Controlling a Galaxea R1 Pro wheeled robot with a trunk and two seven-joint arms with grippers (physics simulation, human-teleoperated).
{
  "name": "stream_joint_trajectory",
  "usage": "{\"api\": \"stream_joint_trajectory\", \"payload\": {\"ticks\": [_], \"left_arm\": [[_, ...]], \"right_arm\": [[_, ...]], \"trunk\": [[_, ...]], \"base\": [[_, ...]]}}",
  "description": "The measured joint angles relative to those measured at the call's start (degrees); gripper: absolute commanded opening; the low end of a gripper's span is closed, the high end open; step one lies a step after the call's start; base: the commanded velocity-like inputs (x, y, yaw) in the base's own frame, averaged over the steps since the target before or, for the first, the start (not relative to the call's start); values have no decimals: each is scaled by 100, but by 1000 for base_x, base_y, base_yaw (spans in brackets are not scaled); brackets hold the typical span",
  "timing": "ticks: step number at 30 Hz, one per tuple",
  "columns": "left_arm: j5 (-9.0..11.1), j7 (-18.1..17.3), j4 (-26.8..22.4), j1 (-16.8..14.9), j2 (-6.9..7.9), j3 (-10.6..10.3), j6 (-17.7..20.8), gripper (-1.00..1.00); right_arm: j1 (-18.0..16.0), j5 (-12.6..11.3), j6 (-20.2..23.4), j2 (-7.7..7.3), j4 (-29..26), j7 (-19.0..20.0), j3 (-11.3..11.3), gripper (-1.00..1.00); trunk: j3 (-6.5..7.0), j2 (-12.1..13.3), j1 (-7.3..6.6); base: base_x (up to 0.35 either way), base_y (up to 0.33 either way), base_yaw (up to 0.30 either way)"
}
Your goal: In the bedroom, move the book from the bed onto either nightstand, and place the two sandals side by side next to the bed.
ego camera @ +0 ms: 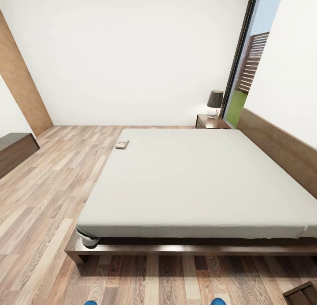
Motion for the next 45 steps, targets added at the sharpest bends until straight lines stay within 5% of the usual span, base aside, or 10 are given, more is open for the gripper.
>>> {"api": "stream_joint_trajectory", "payload": {"ticks": [45], "left_arm": [[12, -625, -75, -135, 79, 42, 182, -100]], "right_arm": [[0, 8, -16, 46, -24, 14, 17, -100]], "trunk": [[-790, -1764, 966]], "base": [[0, 0, 0]]}}
